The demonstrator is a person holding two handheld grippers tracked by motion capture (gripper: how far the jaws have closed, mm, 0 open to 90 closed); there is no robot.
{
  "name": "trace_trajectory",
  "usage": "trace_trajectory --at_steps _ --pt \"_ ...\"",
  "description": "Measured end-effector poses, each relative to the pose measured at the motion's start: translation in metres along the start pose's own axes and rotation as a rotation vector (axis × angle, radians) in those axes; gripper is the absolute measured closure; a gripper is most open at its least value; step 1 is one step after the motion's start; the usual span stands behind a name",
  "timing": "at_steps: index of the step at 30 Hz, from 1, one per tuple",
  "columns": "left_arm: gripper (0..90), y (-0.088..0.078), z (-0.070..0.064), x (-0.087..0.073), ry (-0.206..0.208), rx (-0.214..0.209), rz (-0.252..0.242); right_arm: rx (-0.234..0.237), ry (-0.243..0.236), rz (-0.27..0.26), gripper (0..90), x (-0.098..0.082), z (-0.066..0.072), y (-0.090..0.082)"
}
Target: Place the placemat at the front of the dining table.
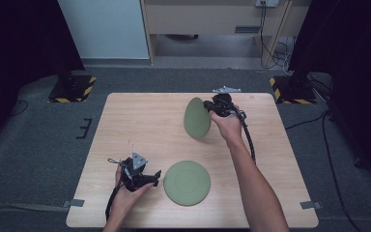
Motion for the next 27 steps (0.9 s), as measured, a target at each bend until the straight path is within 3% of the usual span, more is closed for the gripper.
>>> trace_trajectory --at_steps 18,27 --pt "3.4 -0.001 0.000 0.001 0.002 0.000 -0.004 -0.029 0.018 0.028 86.4 -0.014 -0.017 -0.004" --pt "3.5 -0.001 0.000 0.001 0.004 -0.002 0.000 -0.053 0.043 0.055 86.3 -0.028 -0.032 -0.004"
Point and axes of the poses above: each handheld gripper's, and its own axes: y roughly forward along the jaws, x roughly out of its top, z roughly to its left, the point moved 7 cm from there along y, roughly forward along the jaws, and after that the axes turned 3 degrees about -z, right-handed, at the moved point
